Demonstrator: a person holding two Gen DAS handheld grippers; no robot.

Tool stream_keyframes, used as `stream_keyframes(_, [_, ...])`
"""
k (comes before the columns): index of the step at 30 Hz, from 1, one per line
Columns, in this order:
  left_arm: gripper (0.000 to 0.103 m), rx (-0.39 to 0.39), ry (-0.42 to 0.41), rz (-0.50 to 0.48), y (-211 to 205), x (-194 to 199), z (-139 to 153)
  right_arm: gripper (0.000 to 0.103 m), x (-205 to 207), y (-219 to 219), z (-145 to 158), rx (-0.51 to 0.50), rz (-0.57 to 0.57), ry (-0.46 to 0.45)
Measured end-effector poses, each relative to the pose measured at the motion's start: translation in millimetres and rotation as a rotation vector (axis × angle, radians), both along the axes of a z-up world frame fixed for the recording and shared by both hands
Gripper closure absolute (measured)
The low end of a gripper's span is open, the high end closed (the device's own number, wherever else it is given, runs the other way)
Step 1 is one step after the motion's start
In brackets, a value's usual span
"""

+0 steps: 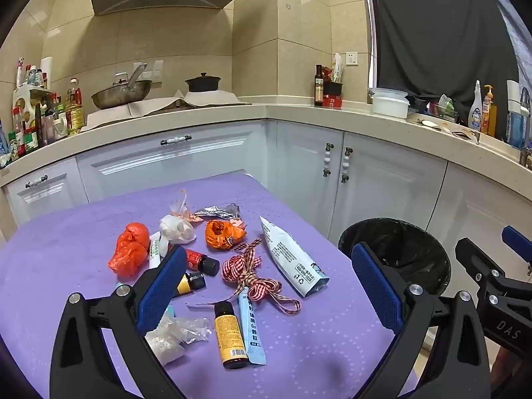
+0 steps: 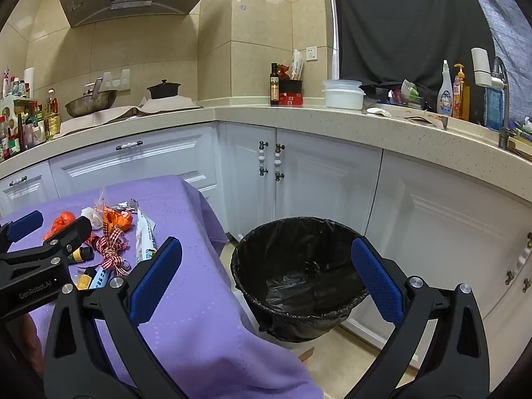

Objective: Collect trash

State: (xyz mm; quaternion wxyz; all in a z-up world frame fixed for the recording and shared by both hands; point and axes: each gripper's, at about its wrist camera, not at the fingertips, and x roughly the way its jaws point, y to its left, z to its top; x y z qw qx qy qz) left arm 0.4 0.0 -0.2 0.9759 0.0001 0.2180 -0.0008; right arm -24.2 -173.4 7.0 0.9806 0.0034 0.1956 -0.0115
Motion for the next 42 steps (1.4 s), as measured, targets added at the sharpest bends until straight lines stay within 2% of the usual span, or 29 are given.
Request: stream_keyframes(42, [0.007,-0.001,0.000,0.006,1.8,0.1,-0.5,0.003,1.3,-3.5,0.5,0.001,0.000,-0.001])
